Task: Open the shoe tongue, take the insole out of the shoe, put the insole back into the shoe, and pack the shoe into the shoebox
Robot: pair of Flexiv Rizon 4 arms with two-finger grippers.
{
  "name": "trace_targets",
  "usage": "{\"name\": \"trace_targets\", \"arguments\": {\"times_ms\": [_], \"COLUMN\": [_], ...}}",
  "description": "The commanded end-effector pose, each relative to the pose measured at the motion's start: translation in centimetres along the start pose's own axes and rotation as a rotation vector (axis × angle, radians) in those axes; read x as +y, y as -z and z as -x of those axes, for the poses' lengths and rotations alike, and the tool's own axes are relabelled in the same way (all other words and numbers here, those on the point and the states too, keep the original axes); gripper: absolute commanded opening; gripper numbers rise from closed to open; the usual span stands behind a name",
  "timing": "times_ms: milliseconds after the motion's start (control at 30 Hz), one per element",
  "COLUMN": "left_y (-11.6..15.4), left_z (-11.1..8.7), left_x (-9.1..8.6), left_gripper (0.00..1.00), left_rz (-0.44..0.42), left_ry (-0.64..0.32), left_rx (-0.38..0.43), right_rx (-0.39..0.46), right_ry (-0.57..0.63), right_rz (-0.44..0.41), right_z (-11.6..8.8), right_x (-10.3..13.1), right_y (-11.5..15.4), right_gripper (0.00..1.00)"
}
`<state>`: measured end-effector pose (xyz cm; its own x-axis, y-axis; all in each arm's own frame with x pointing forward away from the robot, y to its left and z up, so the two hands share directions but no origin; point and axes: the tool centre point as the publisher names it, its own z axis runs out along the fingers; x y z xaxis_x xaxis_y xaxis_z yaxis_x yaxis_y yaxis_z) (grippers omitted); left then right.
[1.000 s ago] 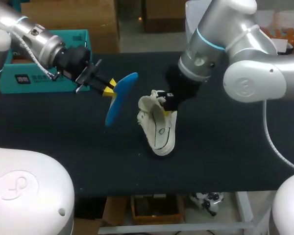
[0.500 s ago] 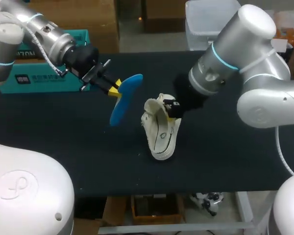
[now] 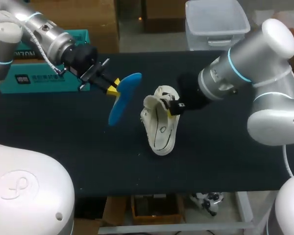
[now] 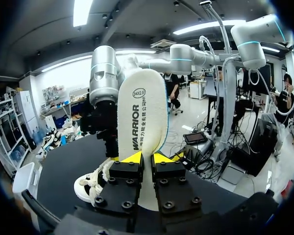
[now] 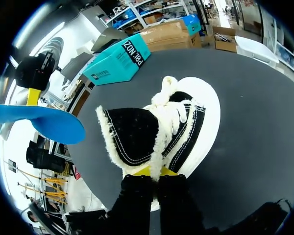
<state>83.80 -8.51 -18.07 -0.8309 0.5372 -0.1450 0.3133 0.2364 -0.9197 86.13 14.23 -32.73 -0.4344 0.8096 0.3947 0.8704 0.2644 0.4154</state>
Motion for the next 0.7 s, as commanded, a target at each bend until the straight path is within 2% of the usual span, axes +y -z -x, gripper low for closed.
{"name": "trace_targets", "arguments": {"times_ms": [33, 300, 367, 400, 700], "left_y": [0.0, -0.1, 0.0, 0.0, -0.5], "left_z": [-0.8, -1.2, -1.3, -1.4, -1.8], "left_x": [-0.2, -0.2, -0.2, -0.2, -0.7], "left_gripper": [0.00, 0.00, 0.00, 0.00, 0.00], "left_rz": [0.005, 0.013, 0.014, 0.015, 0.022], "left_ry": [0.002, 0.010, 0.012, 0.013, 0.010], "left_rx": [-0.023, -0.036, -0.039, -0.039, -0.040], "right_rx": [0.045, 0.110, 0.119, 0.121, 0.096], "right_ry": [0.027, 0.073, 0.074, 0.071, 0.024], "right_rz": [0.000, -0.069, -0.086, -0.095, -0.139], "right_z": [1.0, 1.6, 1.7, 1.7, 1.8], "right_x": [0.1, 1.0, 1.1, 1.2, 0.2], "right_y": [-0.5, -1.0, -1.1, -1.1, 0.8], "right_gripper": [0.00, 0.01, 0.47, 0.98, 1.00]}}
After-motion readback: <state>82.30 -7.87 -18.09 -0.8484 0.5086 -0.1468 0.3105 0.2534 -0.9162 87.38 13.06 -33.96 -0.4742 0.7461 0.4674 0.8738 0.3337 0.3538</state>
